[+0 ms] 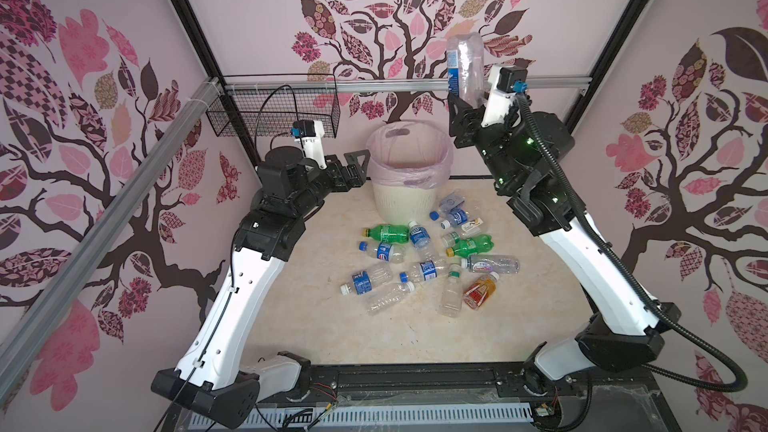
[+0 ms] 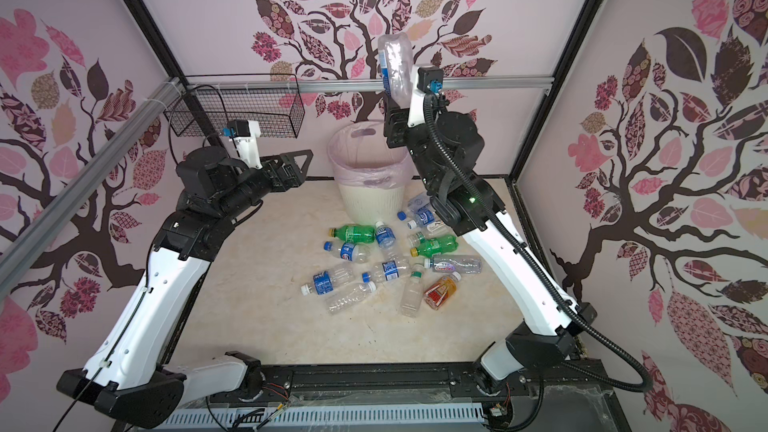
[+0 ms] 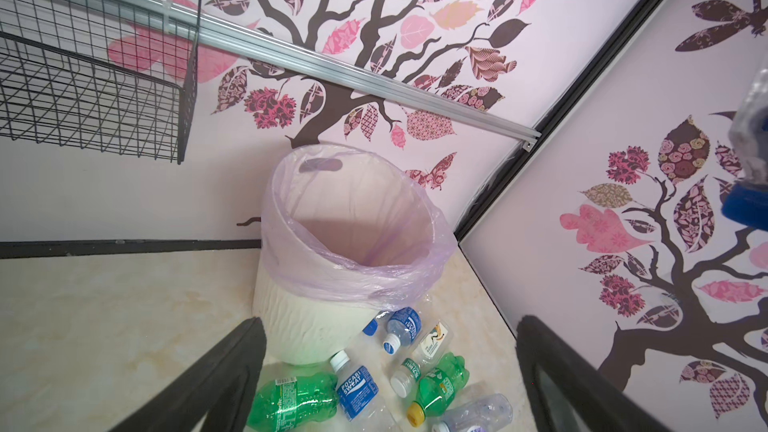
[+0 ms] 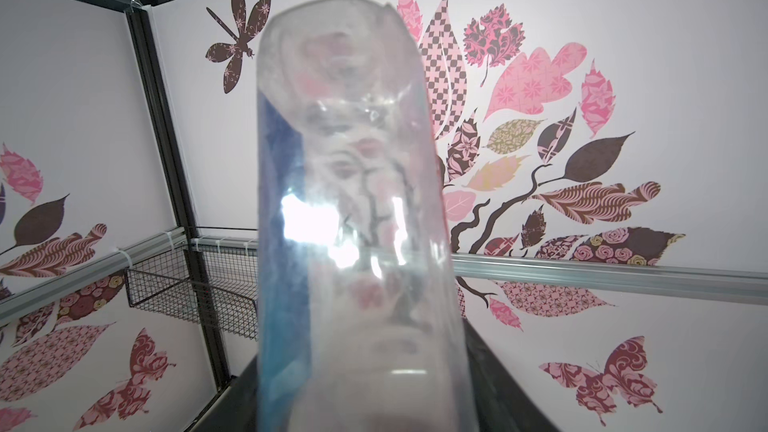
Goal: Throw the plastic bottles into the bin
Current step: 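Release the bottle over the bin with right gripper while left gripper draws back, then move both grippers down toward the bottles nearest the robot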
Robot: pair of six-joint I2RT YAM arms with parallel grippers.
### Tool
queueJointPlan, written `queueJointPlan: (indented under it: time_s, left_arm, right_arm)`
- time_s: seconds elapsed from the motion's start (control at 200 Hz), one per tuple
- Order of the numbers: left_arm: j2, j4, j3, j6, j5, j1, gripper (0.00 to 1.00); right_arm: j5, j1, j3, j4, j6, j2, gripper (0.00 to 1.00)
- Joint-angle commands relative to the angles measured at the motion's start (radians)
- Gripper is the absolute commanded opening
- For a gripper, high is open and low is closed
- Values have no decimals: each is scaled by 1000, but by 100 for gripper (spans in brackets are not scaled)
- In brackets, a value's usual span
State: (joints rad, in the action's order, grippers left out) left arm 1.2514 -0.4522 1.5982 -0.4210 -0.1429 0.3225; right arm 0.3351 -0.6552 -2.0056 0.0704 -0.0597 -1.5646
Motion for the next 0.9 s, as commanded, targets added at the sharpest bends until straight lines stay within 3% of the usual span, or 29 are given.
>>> queueJointPlan:
  time_s: [0.0, 0.1, 0.19, 0.525, 0.895]
  left_arm:
    - [16, 9, -8, -24, 2, -30, 97]
    - [24, -39, 8, -28, 6, -40, 97]
    - [19, -58, 1, -17, -2, -40, 97]
    - [33, -187, -33, -32, -2, -40, 97]
    - [18, -370, -104, -58, 29, -42, 97]
  right_arm:
    - [-24, 51, -67, 72, 47, -200, 59]
    - [-49, 104, -264, 225, 111, -365, 74]
    - [-59, 108, -394, 288, 101, -429, 99]
    - [-105, 107, -313, 263, 127, -317, 100]
    - [-123, 108, -35, 289, 160, -124, 100]
